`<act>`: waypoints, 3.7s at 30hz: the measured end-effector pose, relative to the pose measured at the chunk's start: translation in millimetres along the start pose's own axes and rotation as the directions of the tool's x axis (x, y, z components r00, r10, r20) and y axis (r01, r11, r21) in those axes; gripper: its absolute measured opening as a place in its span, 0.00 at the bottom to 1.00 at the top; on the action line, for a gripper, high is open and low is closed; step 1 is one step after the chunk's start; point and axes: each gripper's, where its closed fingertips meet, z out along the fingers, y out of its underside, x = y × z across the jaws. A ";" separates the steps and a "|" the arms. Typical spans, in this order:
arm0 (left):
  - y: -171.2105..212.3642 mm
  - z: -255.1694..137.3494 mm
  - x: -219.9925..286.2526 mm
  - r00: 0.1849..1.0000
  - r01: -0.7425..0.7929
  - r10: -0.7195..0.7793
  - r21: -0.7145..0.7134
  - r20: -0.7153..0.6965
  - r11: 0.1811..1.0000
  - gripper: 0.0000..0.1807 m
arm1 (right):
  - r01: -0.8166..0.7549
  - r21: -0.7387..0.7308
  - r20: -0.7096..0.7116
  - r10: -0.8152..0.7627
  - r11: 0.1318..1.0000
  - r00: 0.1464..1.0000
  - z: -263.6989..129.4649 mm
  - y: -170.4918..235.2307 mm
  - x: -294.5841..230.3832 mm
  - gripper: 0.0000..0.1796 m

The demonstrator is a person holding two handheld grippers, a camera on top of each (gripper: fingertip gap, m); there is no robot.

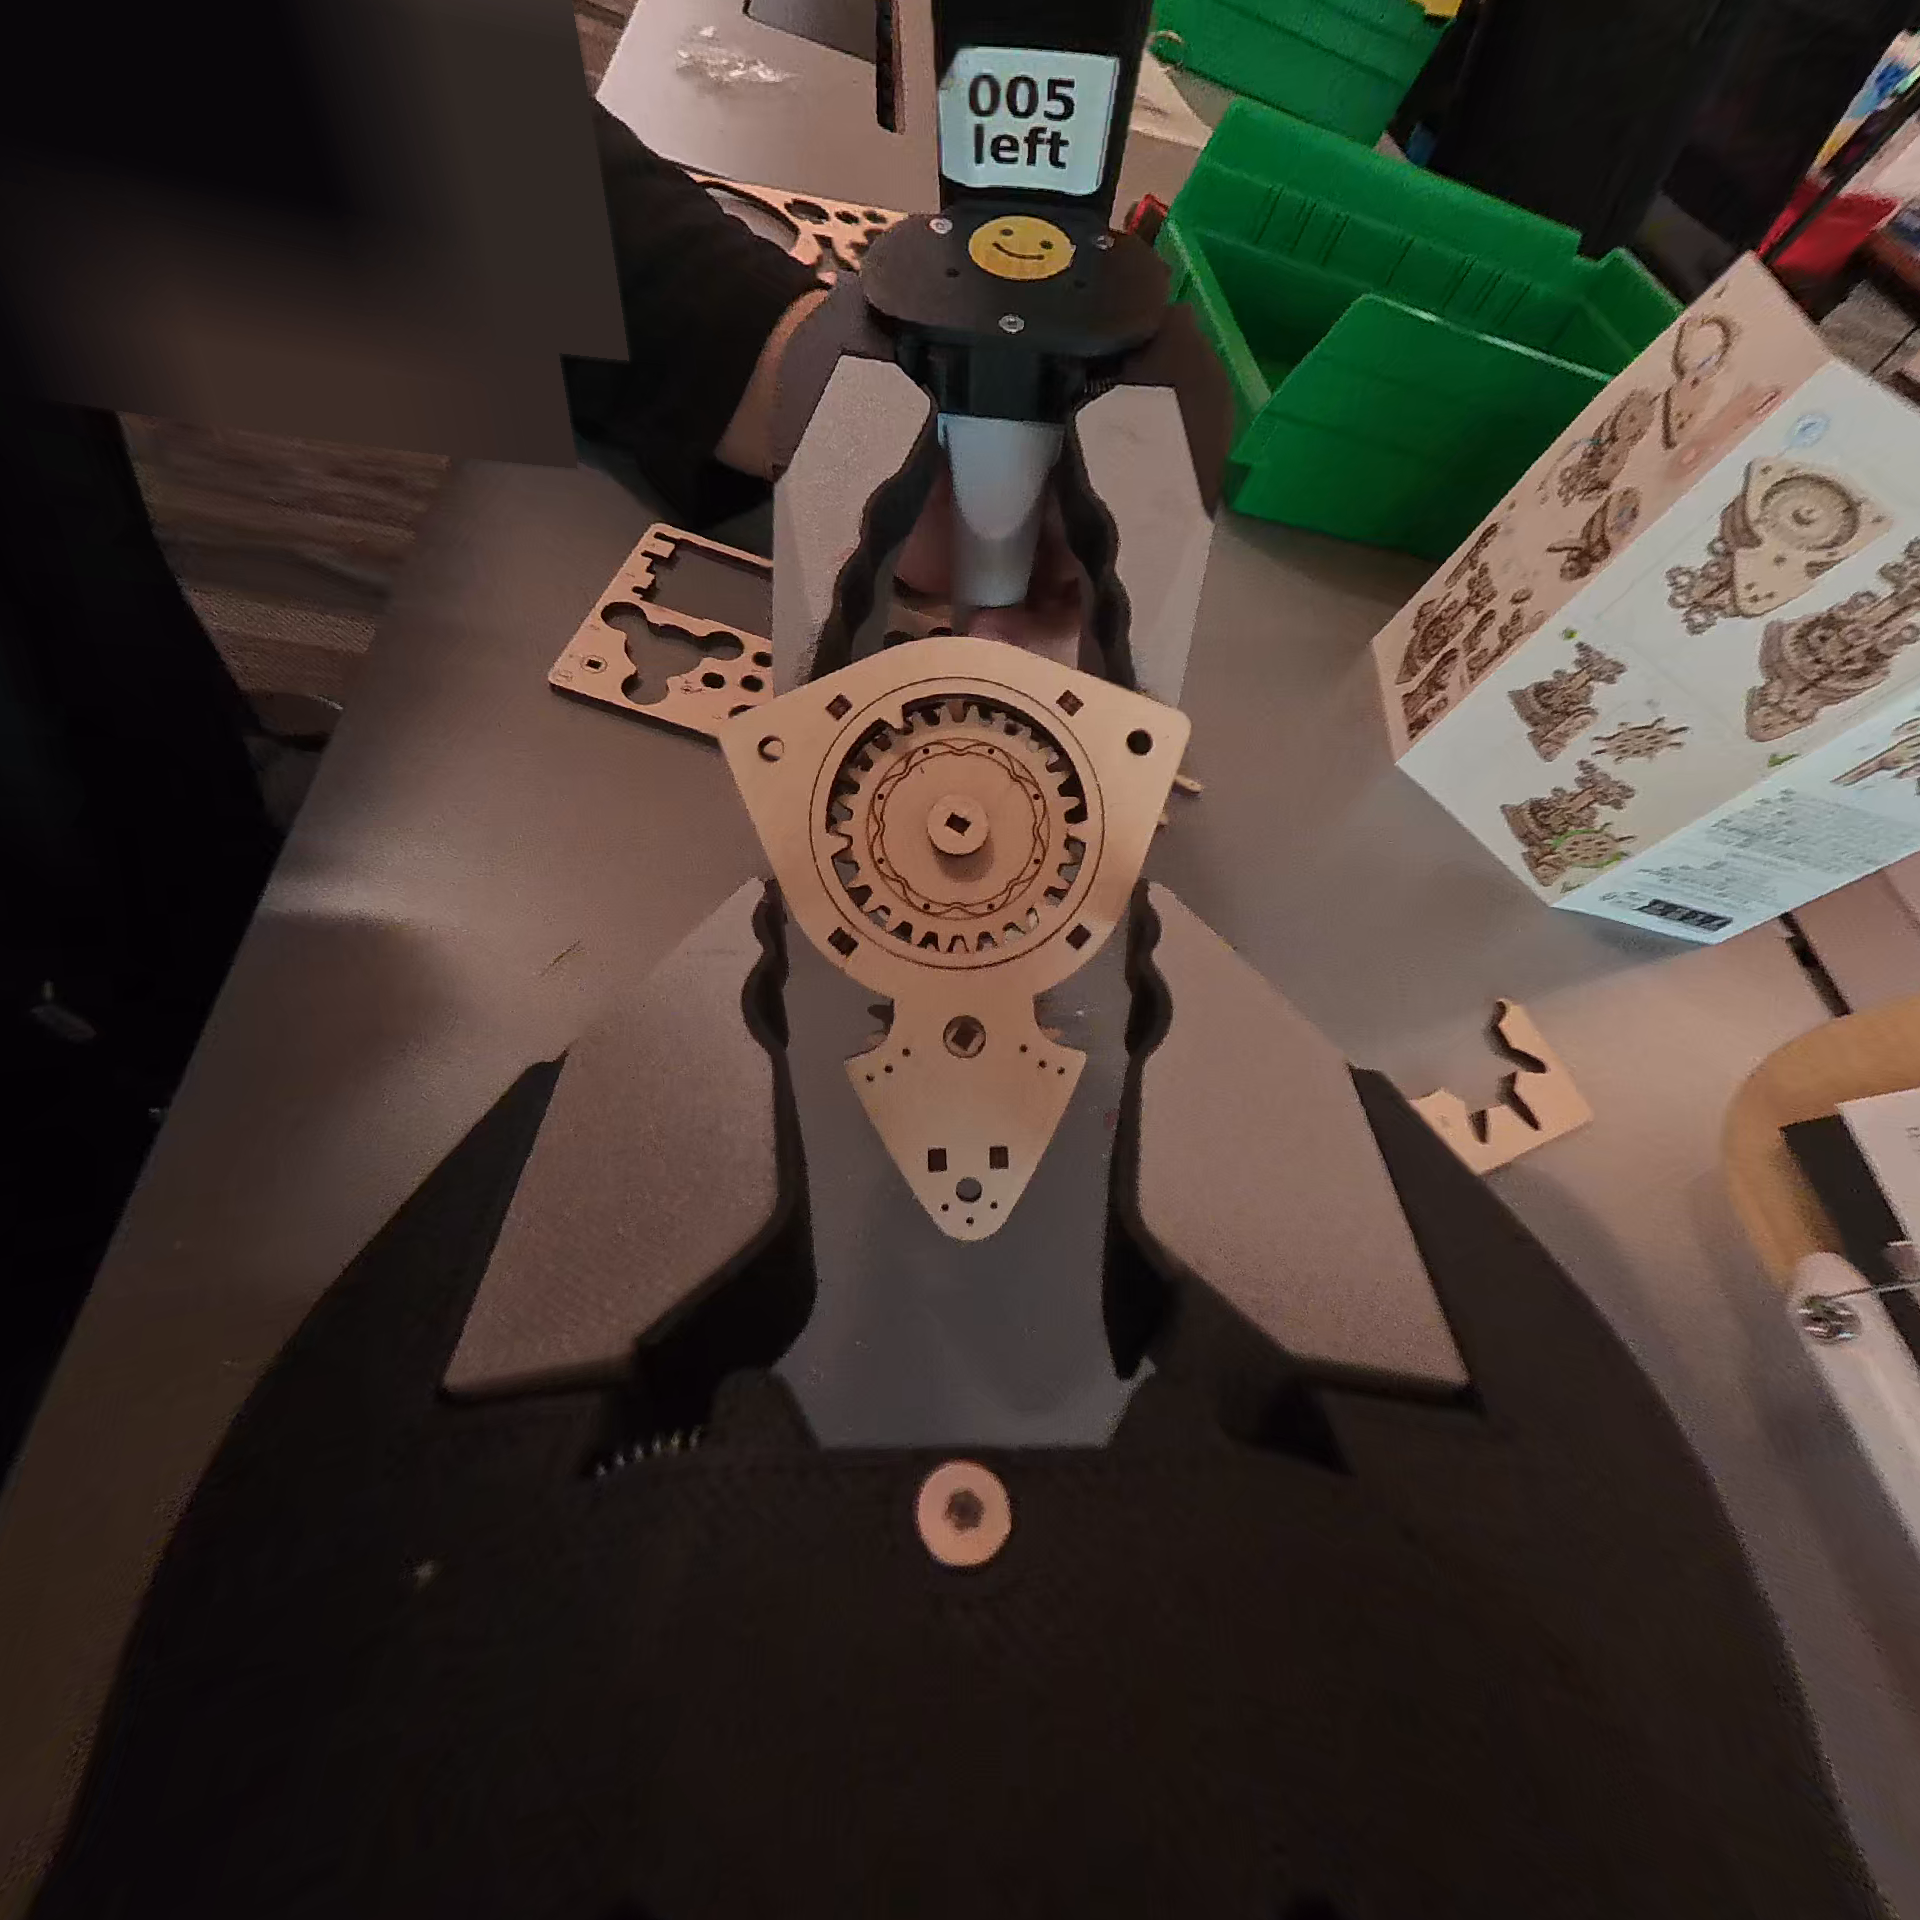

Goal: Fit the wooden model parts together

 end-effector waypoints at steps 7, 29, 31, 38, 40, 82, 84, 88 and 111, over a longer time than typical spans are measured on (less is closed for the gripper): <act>-8.3 -2.1 -2.6 1.000 -0.009 0.008 0.072 0.015 0.997 0.33 | 0.133 0.015 -0.028 -0.133 0.991 0.991 -6.5 -8.2 -8.1 0.32; -46.5 -17.1 3.7 0.996 0.067 -0.036 0.403 -0.084 0.913 0.33 | 0.113 0.053 -0.123 -0.106 0.992 0.987 -1.4 -22.7 -0.7 0.32; -47.3 -15.8 5.0 0.996 0.059 -0.027 0.409 -0.082 0.910 0.33 | 0.087 0.066 -0.121 -0.078 0.994 0.990 -2.2 -25.8 0.4 0.29; -46.5 -16.2 -1.5 0.995 0.096 -0.071 0.409 -0.077 0.907 0.33 | 0.050 0.075 -0.104 -0.042 0.996 0.994 -10.4 -27.5 3.2 0.27; -46.6 -17.8 -5.1 0.996 0.086 -0.074 0.414 -0.044 0.906 0.32 | 0.065 0.045 -0.120 -0.059 0.997 0.991 -13.4 -22.1 6.6 0.26; 48.2 -43.8 -59.3 0.836 0.504 -0.432 -0.162 0.337 0.849 0.16 | -0.486 0.207 -0.320 0.528 0.849 0.786 -98.3 76.7 119.3 0.37; 56.5 -47.2 -60.8 0.829 0.505 -0.414 -0.185 0.376 0.843 0.17 | -0.493 0.194 -0.350 0.529 0.848 0.773 -97.6 83.6 122.7 0.35; 43.6 -51.8 -58.2 0.844 0.470 -0.401 -0.132 0.356 0.873 0.19 | -0.514 0.165 -0.383 0.535 0.842 0.753 -93.8 96.3 126.6 0.34; 43.6 -82.1 -68.9 0.806 0.496 -0.425 -0.080 0.412 0.864 0.18 | -0.467 0.040 -0.423 0.439 0.883 0.793 -72.4 106.0 122.7 0.28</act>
